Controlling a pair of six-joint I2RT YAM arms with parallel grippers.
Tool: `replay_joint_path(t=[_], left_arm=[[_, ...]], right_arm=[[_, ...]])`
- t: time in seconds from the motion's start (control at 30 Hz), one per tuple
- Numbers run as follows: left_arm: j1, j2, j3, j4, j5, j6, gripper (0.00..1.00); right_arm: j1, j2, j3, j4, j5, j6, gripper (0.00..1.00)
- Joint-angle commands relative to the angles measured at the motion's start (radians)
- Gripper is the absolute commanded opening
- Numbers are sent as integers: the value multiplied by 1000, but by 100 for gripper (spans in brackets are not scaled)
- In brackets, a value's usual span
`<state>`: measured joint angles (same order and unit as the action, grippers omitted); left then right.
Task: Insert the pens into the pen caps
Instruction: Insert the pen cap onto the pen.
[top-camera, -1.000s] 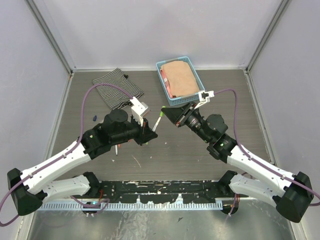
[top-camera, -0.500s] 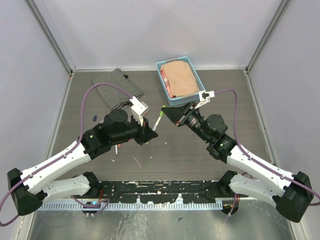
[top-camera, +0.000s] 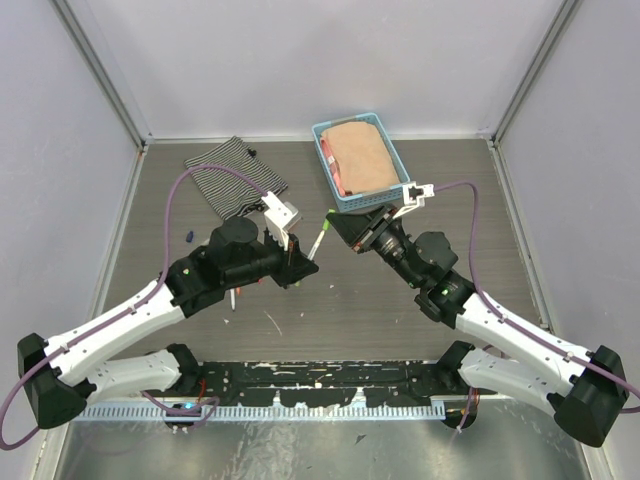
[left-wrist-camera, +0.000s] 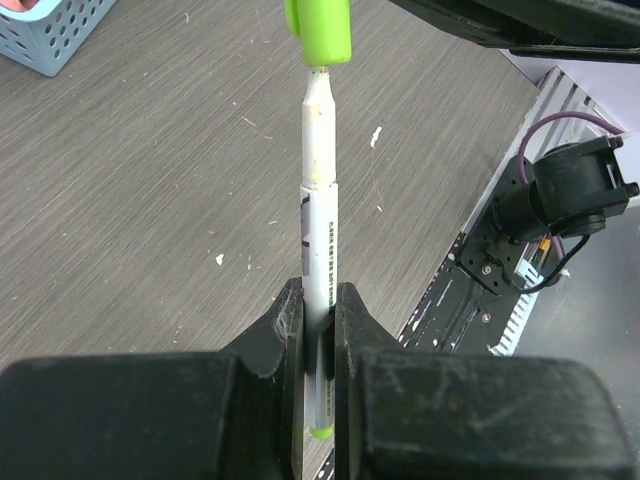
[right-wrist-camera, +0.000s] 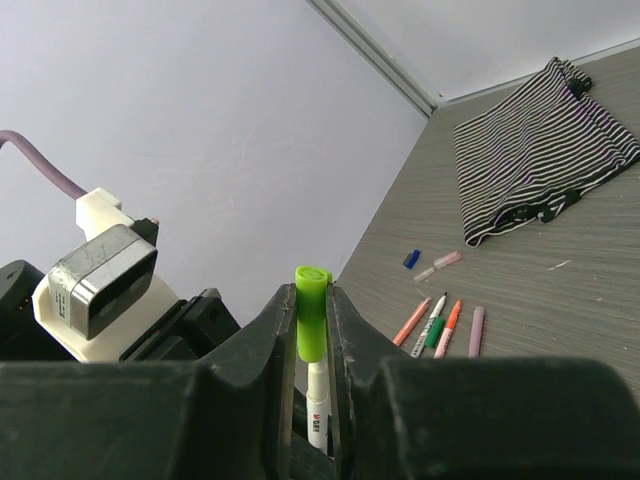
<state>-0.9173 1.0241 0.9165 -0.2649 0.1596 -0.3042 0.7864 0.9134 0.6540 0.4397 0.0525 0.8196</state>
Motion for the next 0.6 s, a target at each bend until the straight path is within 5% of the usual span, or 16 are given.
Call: replay_joint_path(t=[0.0,0.57], left_arm=[[-2,-2,23,47,13,-3,0],[-2,-16,11,37,3,4,0]], right_arm=[[8,-17,4,56,26,14,0],[7,-26,-5,67,44,28,0]])
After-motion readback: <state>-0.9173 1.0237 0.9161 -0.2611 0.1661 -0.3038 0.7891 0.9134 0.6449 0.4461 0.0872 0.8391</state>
